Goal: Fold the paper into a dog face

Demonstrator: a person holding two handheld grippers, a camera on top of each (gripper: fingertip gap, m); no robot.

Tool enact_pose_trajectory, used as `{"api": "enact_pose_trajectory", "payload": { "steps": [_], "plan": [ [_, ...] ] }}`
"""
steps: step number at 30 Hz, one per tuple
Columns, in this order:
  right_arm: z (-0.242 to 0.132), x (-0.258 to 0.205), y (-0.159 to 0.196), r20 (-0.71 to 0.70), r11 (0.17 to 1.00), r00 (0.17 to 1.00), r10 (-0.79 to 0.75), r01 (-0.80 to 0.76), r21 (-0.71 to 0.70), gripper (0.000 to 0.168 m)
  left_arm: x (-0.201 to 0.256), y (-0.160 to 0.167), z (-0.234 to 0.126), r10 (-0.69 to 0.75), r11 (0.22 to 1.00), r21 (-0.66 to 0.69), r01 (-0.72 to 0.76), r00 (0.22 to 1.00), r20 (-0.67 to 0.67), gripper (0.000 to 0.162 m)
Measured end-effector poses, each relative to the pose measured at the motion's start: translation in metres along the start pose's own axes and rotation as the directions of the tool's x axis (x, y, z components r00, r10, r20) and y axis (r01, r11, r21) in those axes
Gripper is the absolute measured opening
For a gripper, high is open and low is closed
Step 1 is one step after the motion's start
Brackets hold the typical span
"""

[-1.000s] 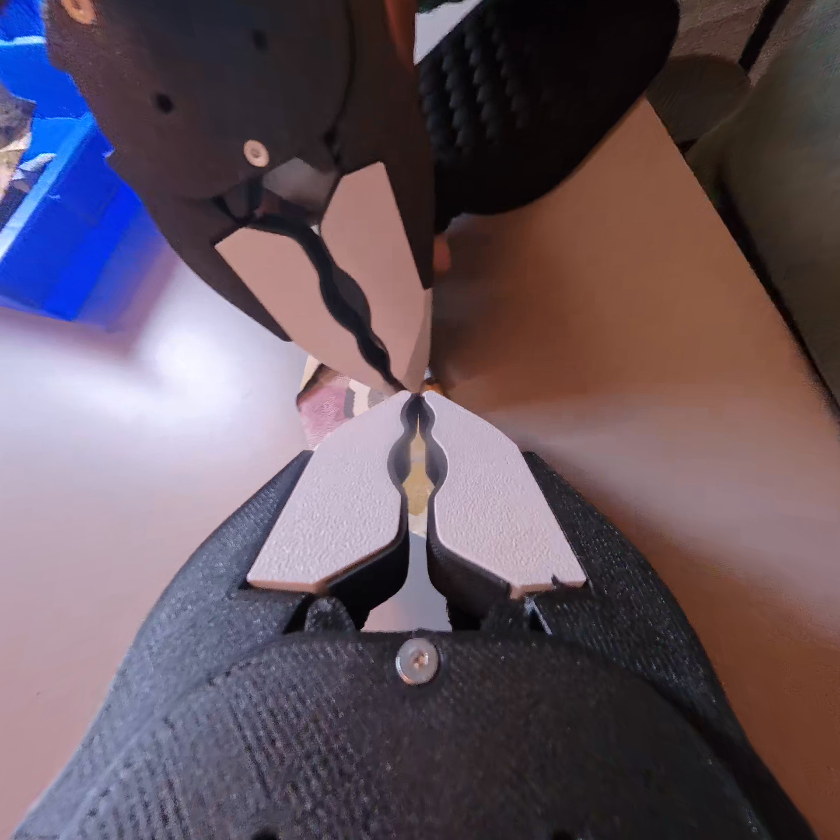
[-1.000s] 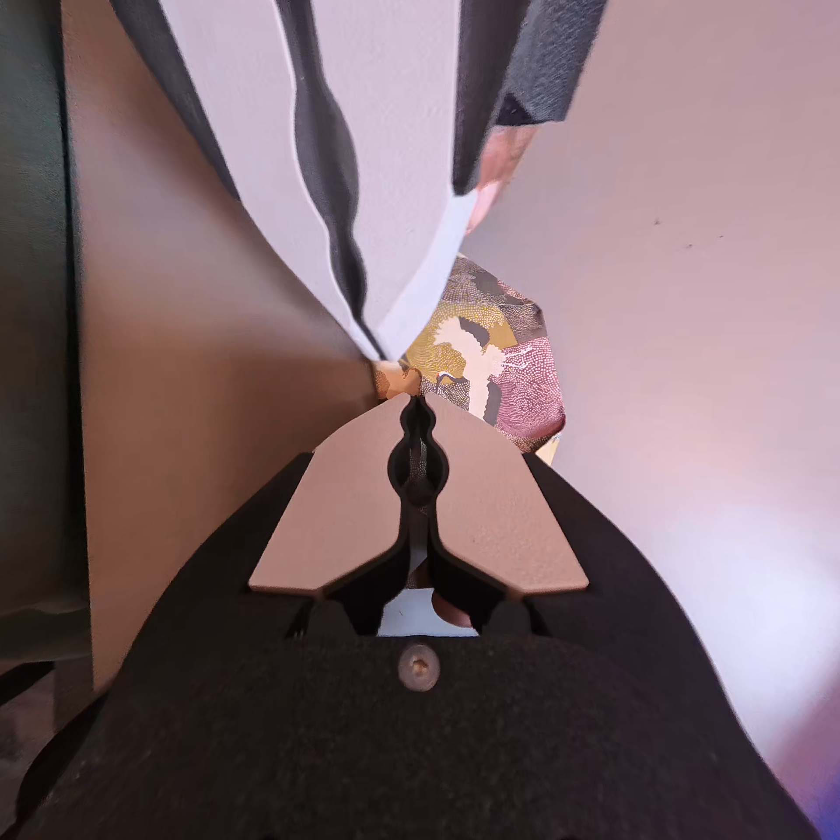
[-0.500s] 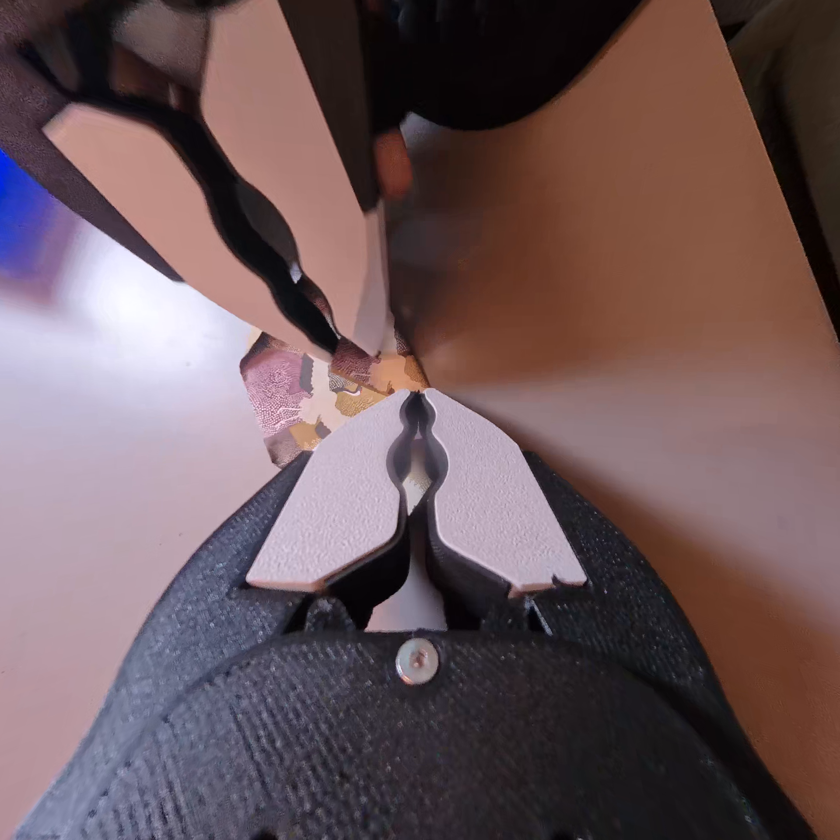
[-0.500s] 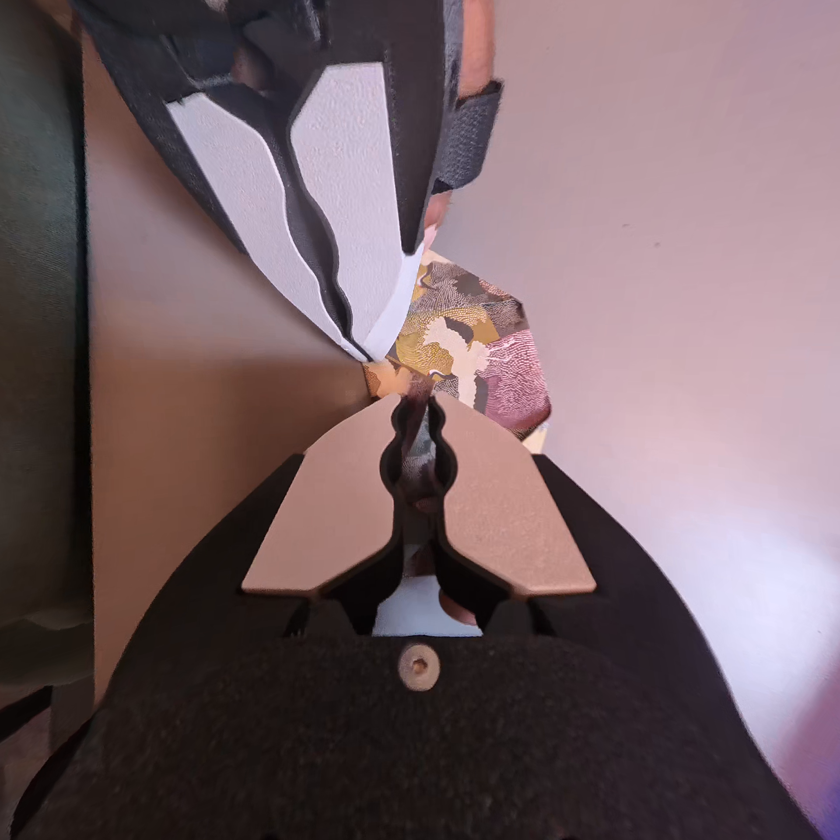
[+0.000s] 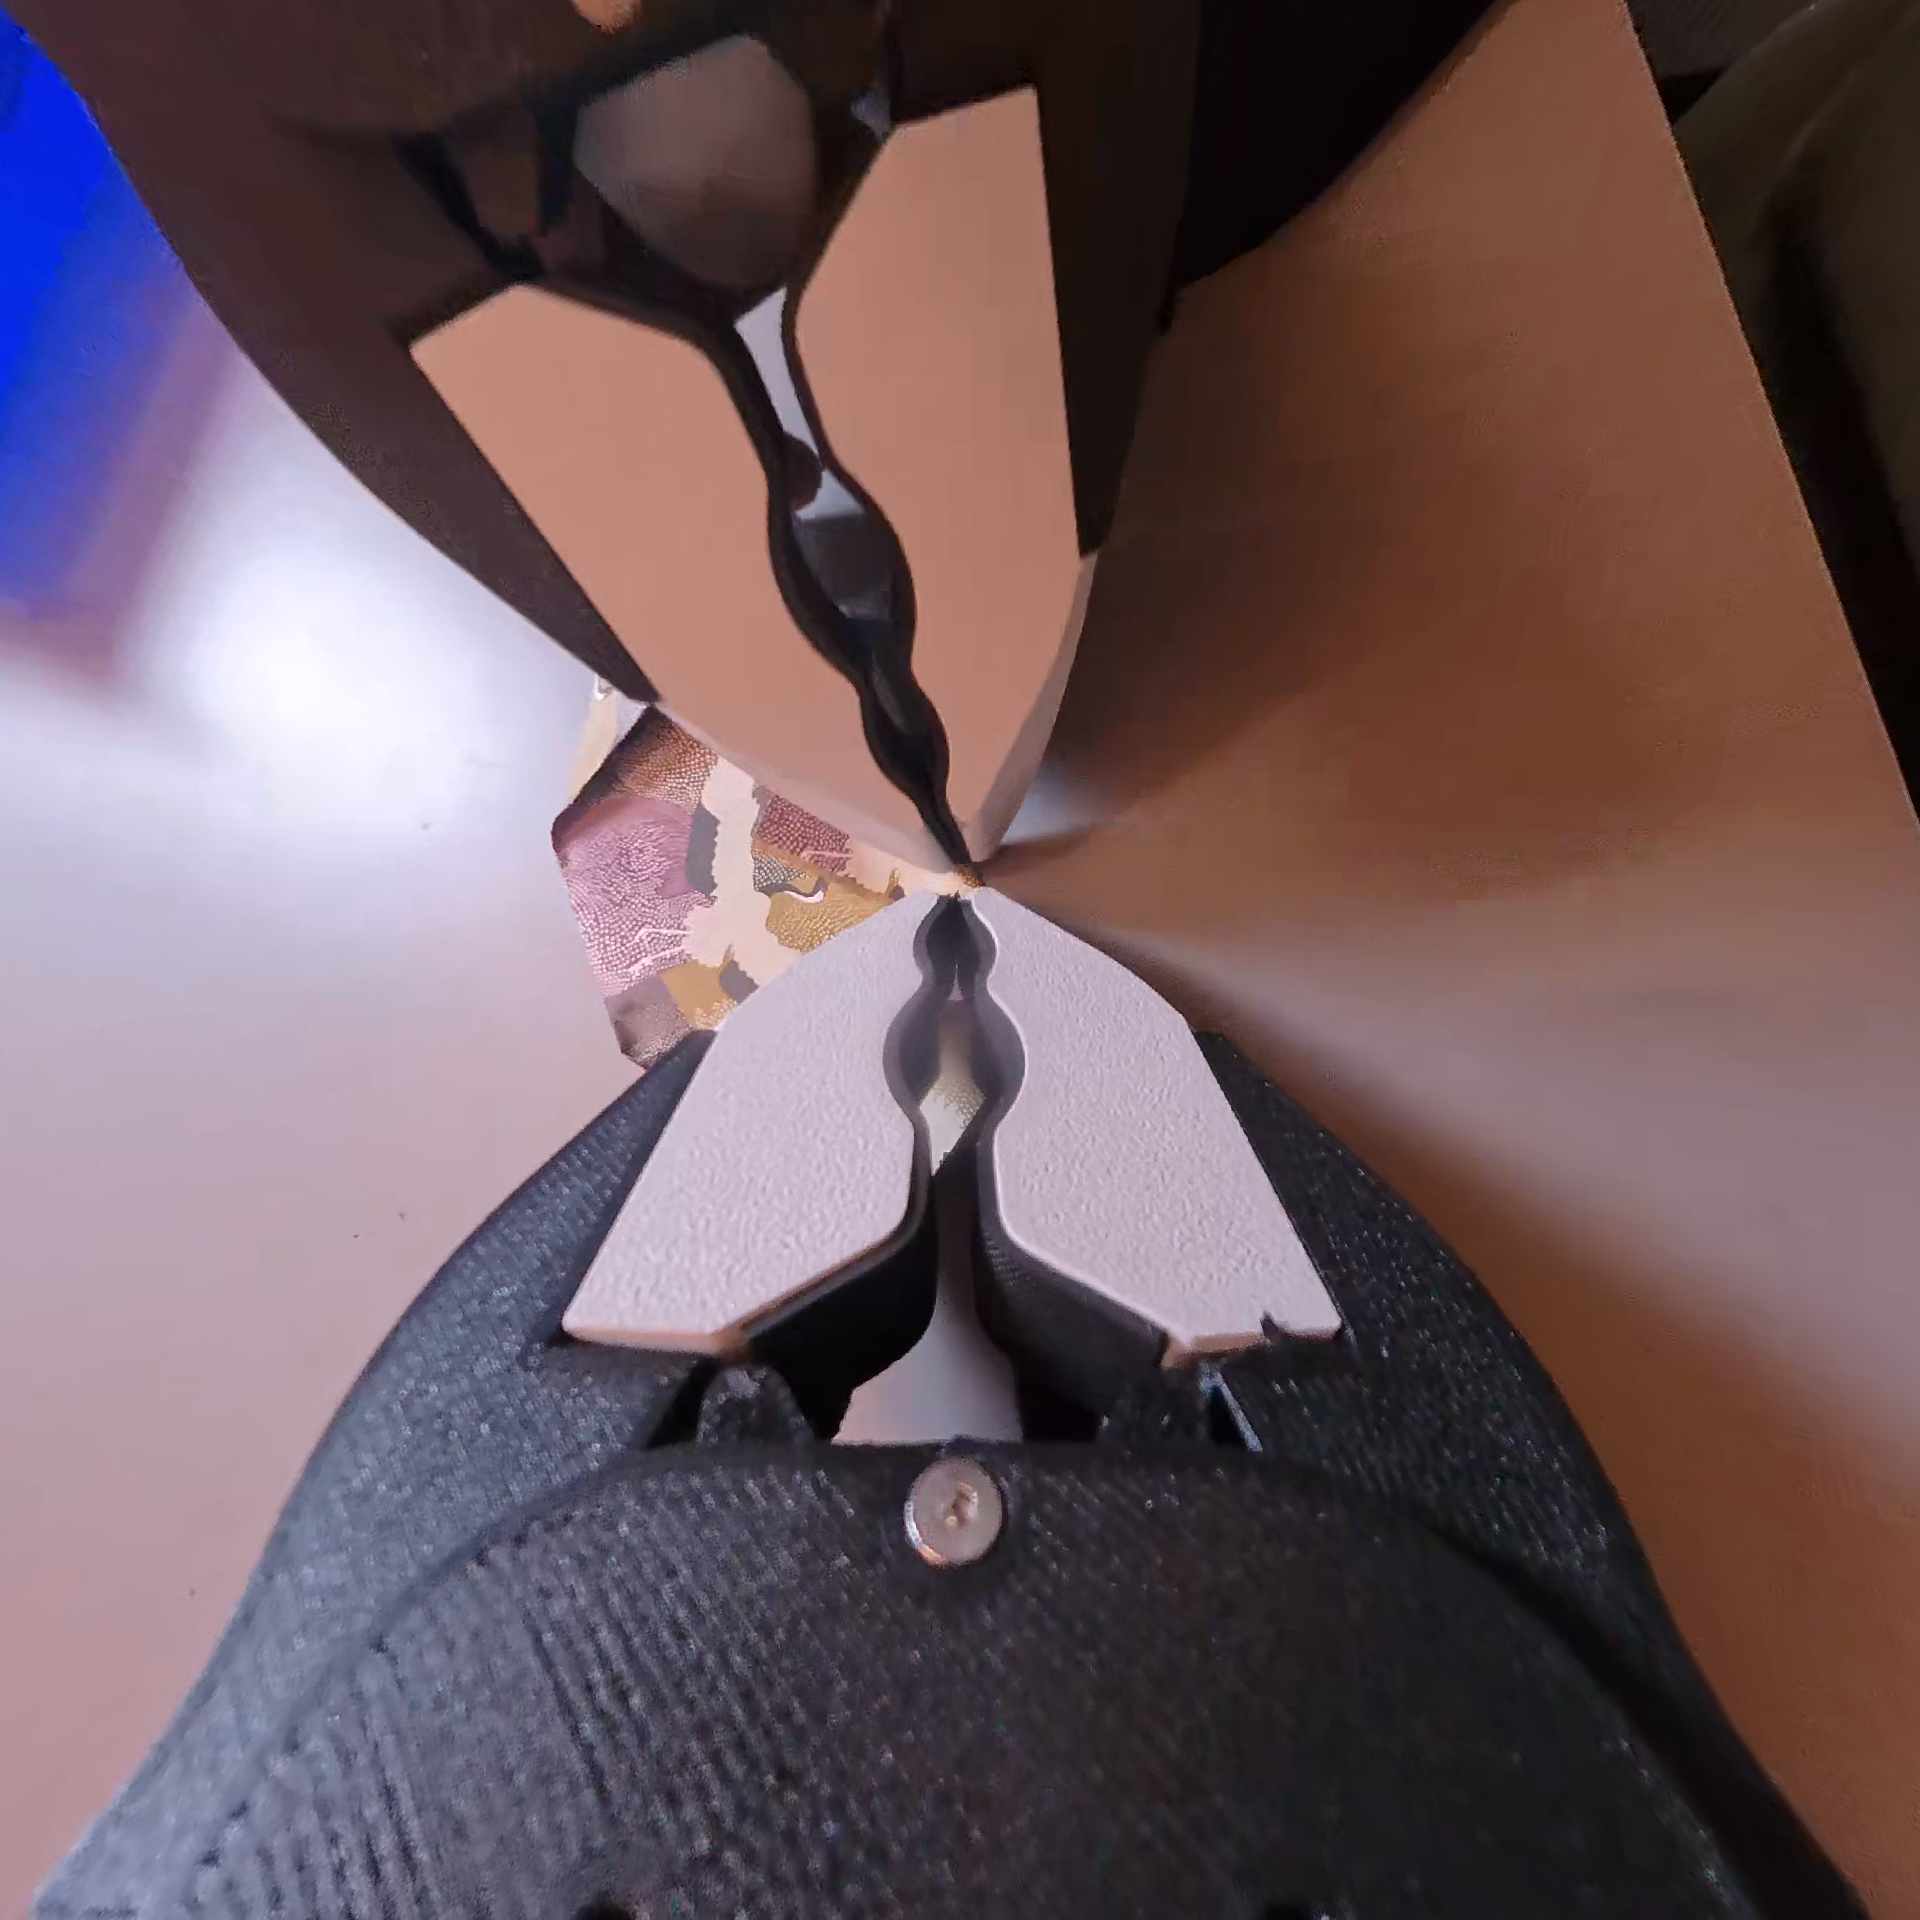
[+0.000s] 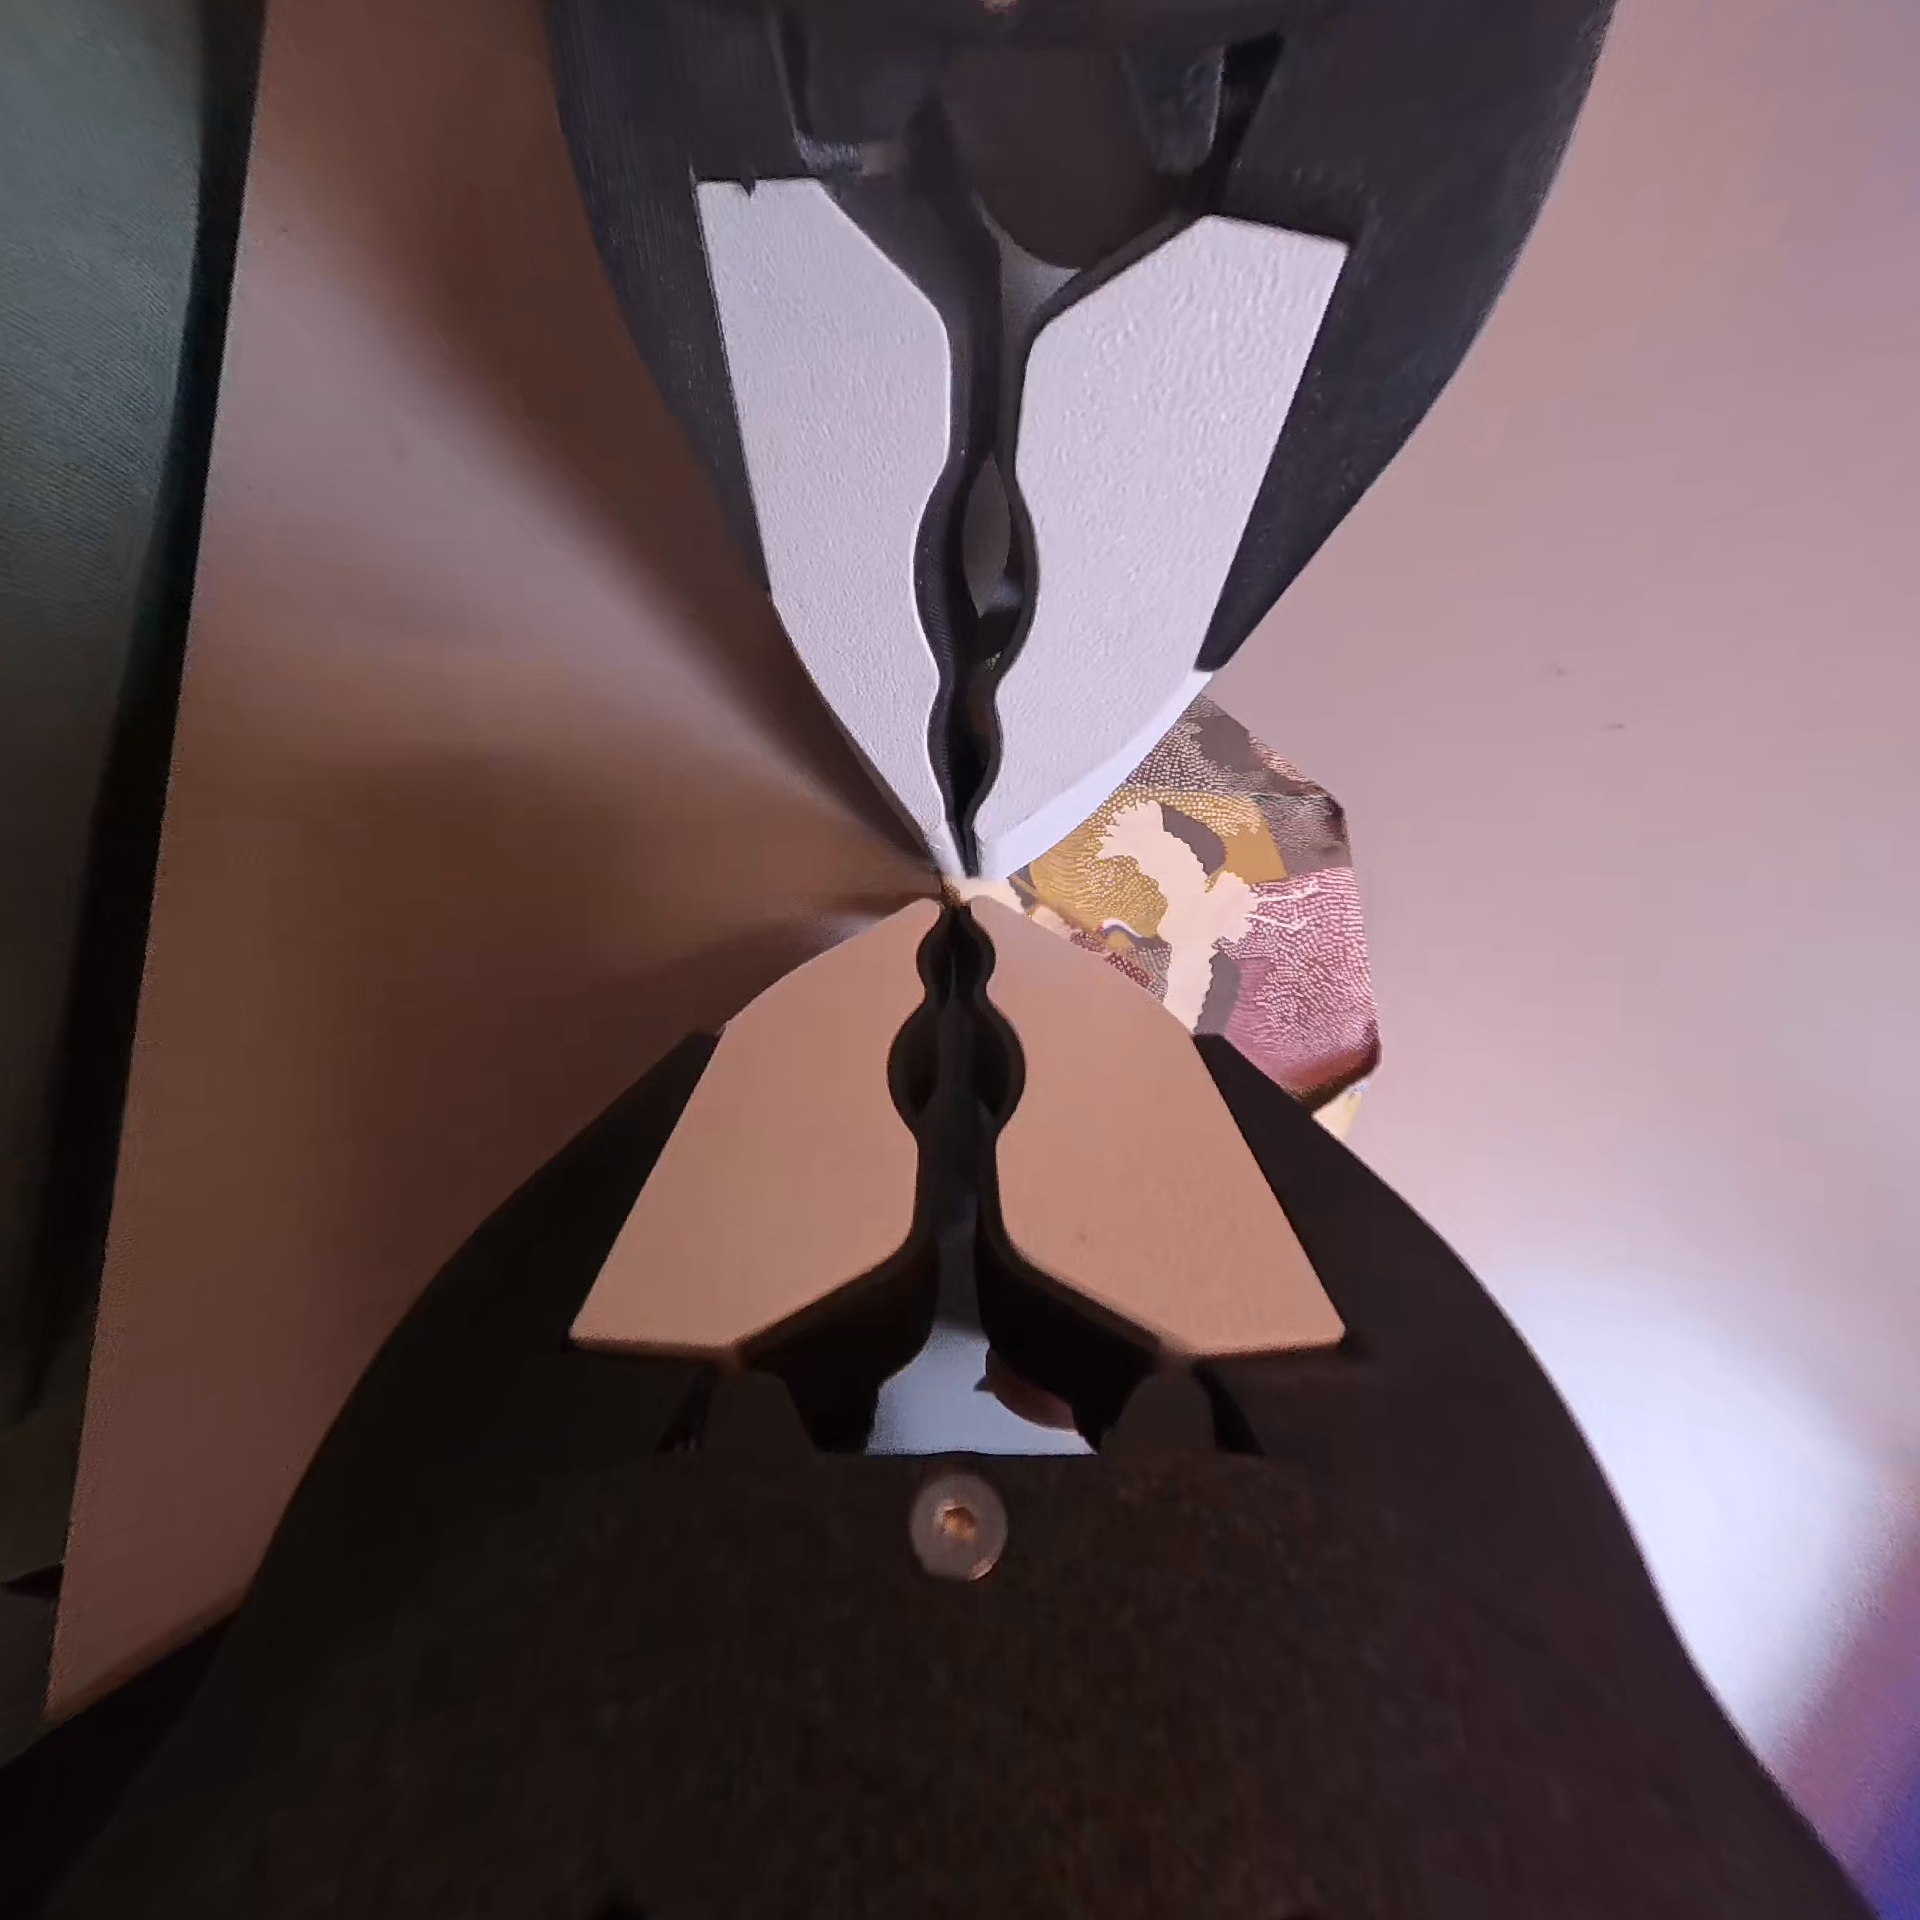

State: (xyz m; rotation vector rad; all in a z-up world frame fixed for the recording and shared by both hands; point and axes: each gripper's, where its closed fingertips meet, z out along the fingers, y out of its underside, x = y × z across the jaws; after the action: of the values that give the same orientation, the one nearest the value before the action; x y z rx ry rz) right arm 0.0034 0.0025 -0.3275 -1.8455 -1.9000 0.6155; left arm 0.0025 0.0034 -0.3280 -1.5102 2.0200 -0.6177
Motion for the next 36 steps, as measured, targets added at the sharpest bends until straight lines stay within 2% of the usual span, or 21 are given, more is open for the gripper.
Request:
{"api": "enact_pose_trajectory", "payload": {
  "steps": [7, 36],
  "plan": [
    [0.002, 0.000, 0.001, 0.065, 0.997, 0.995, 0.071, -0.070, -0.023, 0.000, 0.000, 0.000, 0.000, 0.011, 1.000, -0.004, -0.011, 1.000, 0.006, 0.000],
    [-0.017, 0.003, 0.028, 0.055, 0.991, 0.991, 0.120, -0.117, -0.060, 0.000, 0.000, 0.001, 0.000, 0.000, 1.000, -0.008, 0.000, 1.000, 0.018, 0.001]
  ]
}}
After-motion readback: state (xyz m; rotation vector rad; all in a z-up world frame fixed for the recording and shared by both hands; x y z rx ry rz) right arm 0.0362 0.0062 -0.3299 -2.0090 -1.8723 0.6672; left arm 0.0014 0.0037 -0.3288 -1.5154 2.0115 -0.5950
